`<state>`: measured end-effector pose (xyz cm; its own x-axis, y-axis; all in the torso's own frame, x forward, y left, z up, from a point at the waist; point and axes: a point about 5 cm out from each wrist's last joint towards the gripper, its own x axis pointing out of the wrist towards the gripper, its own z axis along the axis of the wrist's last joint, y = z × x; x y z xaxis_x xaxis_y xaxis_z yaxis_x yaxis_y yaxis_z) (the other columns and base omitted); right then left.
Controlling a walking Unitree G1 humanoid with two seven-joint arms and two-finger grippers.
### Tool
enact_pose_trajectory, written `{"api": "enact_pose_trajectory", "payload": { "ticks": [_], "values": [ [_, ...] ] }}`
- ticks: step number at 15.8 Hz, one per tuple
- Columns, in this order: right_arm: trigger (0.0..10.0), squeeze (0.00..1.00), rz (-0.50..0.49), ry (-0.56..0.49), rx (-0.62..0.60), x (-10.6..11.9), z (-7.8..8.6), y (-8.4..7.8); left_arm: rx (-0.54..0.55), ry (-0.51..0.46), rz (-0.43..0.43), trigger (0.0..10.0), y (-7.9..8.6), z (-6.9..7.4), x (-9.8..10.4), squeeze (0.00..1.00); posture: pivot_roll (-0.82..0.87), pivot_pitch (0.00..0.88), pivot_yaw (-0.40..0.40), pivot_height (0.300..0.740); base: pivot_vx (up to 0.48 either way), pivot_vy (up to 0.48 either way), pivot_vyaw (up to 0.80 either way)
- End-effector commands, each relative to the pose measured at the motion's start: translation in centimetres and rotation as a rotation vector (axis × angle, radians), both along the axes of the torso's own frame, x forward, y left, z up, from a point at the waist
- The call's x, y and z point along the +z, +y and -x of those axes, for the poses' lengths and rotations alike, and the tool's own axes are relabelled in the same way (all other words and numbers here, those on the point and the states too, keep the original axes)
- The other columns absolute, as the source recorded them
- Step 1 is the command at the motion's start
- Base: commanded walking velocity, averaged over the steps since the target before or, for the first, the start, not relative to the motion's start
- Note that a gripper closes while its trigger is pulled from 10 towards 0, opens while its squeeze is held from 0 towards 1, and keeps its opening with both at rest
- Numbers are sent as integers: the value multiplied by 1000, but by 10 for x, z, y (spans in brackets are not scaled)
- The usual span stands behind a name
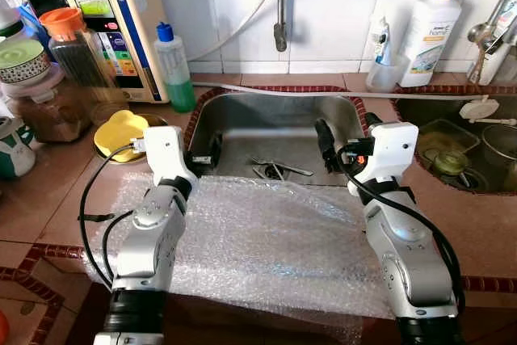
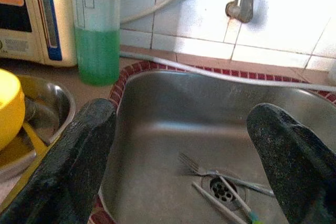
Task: Kitchen organization
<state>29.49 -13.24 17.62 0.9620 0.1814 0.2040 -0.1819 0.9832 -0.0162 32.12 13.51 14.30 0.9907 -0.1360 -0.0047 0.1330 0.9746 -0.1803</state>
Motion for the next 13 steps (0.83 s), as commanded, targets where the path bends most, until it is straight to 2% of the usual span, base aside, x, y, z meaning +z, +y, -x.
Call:
{"api": "enact_pose_trajectory", "payload": {
  "ticks": [1, 3, 9, 13],
  "values": [
    [10000, 0, -3, -19, 1, 5, -1, 1, 10, 3, -5, 10000, 3, -2, 1, 0, 4, 27, 72, 740, 0, 0, 0],
    [10000, 0, -6, -17, -1, 5, -1, 1, 6, 5, -8, 10000, 3, -2, 1, 0, 4, 27, 72, 740, 0, 122, 0],
    [10000, 0, -7, -23, -18, 6, -2, 0, -8, 9, -2, 10000, 0, -4, 1, 0, 3, 26, 84, 740, 0, 330, 0],
    [10000, 0, 7, -30, -59, 7, -3, -6, -56, -47, -27, 10000, -7, -2, 7, 0, -1, 25, 87, 740, 0, 0, 0]
  ]
}}
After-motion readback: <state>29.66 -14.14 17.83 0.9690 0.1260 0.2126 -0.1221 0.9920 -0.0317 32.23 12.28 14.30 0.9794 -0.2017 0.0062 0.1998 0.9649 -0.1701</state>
